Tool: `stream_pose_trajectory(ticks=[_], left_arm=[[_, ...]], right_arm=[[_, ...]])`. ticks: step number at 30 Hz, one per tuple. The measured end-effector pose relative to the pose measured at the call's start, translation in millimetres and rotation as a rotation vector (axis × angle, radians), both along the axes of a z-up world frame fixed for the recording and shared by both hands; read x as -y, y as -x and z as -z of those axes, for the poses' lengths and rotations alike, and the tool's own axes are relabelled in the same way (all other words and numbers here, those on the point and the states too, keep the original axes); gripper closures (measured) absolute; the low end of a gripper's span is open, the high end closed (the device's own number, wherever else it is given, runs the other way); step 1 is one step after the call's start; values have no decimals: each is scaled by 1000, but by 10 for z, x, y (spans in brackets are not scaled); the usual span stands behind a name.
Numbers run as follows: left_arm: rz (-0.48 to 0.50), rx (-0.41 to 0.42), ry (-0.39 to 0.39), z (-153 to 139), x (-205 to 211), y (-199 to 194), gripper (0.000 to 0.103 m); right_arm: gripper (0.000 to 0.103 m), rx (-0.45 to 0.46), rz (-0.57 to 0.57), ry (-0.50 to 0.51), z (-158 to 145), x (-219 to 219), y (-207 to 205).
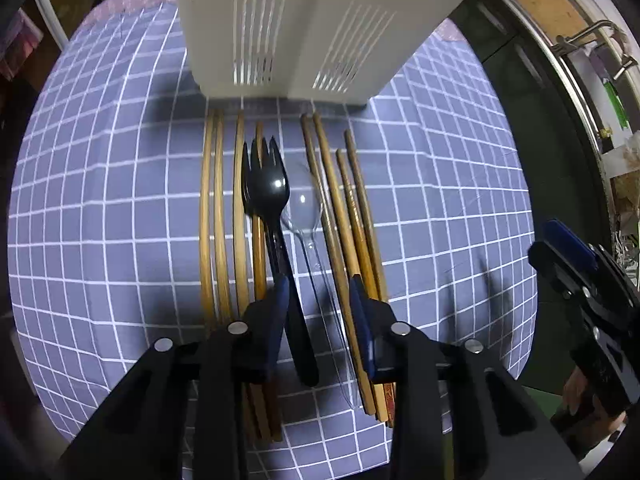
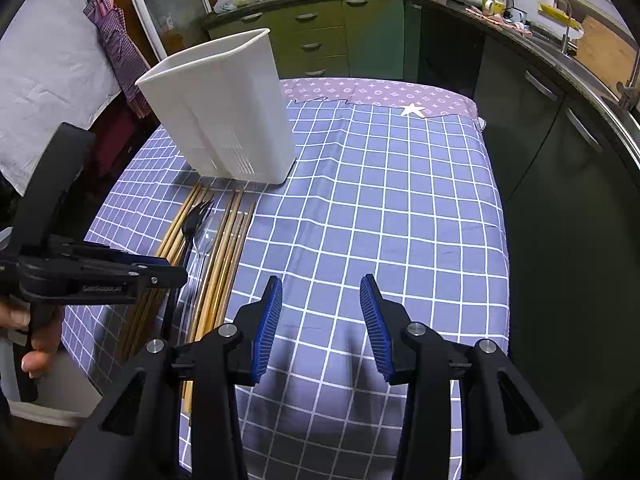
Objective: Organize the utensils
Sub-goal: 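Lower the left tool onto the black fork and close on it, then close the right tool on the clear spoon while the left tool lifts the fork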
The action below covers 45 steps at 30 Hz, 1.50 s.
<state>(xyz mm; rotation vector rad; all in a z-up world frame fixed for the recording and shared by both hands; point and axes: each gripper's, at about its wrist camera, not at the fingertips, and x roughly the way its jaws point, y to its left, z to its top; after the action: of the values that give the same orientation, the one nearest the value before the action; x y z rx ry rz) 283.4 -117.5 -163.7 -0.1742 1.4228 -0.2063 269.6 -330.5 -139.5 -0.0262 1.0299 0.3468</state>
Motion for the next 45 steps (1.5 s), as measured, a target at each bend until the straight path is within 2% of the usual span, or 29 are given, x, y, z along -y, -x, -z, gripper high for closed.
stream_pose_trajectory(ticks=[4, 12, 23, 30, 45], left_arm=[[-21, -3, -17, 51, -26, -43, 79], [-47, -26, -20, 148, -121, -140, 80], [-83, -9, -32, 171, -194, -326, 83], [-59, -4, -40, 166, -237, -337, 93], [-25, 39, -22, 58, -369, -209, 95]], right_arm=[[62, 3, -2, -1, -8, 17, 34], [62, -4, -13, -1, 30, -9, 54], [60, -5, -15, -2, 36, 17, 79], [57, -13, -22, -2, 67, 12, 85], [56, -23, -48, 2, 78, -64, 93]])
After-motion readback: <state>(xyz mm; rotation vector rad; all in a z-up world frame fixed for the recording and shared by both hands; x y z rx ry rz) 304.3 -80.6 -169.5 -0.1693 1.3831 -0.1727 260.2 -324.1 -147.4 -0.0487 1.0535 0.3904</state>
